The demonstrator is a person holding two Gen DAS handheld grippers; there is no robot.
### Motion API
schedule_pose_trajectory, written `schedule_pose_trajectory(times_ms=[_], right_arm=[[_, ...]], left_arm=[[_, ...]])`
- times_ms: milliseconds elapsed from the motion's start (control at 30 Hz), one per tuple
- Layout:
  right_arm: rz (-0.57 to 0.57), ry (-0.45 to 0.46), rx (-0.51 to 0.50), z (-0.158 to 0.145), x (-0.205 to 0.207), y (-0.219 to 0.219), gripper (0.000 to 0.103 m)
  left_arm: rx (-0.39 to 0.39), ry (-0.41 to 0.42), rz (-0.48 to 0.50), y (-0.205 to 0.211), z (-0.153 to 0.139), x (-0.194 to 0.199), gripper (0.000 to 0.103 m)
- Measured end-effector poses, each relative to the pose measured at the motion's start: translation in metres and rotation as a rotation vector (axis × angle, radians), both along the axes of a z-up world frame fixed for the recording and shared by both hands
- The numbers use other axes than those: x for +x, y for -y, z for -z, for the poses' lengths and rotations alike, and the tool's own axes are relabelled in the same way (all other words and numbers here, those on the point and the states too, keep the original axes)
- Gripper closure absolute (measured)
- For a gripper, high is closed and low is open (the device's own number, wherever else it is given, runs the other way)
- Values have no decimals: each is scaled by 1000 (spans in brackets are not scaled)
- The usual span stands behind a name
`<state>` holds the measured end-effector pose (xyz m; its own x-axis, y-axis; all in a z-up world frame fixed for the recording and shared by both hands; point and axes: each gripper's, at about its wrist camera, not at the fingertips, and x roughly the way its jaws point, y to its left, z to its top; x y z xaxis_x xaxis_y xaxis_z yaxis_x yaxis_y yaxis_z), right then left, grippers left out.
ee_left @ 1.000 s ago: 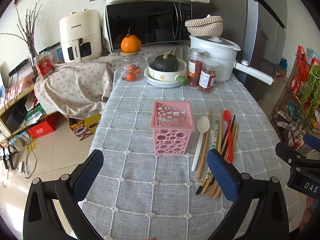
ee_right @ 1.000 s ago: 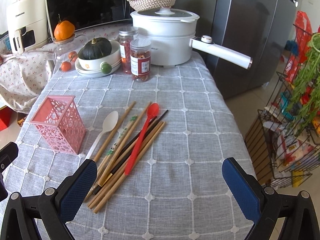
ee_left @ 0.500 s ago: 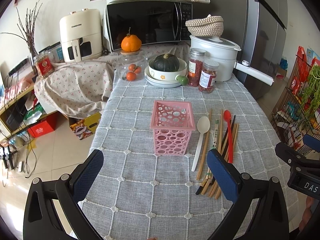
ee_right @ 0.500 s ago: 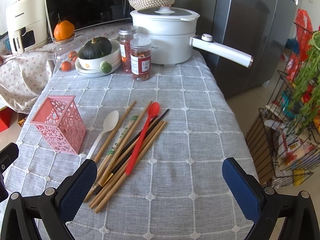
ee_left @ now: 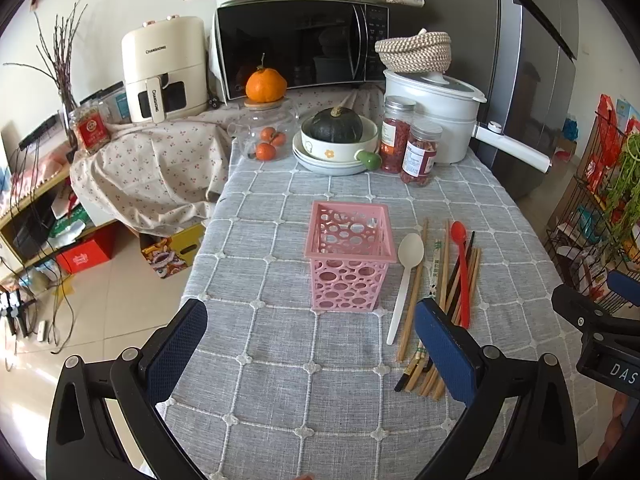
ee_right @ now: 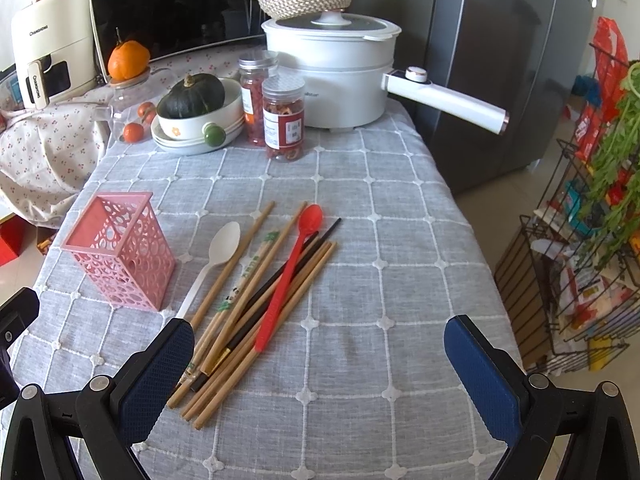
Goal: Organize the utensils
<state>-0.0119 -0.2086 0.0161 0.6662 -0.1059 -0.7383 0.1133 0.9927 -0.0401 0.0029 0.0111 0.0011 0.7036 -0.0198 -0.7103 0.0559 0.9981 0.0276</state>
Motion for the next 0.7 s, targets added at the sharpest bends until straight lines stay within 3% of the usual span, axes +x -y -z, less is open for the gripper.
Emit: schedule_pose_trajectory(times_ms=[367, 567, 700], right_arm=[[15, 13, -34, -13, 16, 13, 0], [18, -6, -16, -17, 26, 23, 0], [21, -16, -16, -20, 32, 26, 0]], left_arm=[[-13, -4, -16, 0, 7, 16, 0], [11, -44, 47, 8, 11, 30, 0], [-18, -106, 92, 15, 10, 39, 0]])
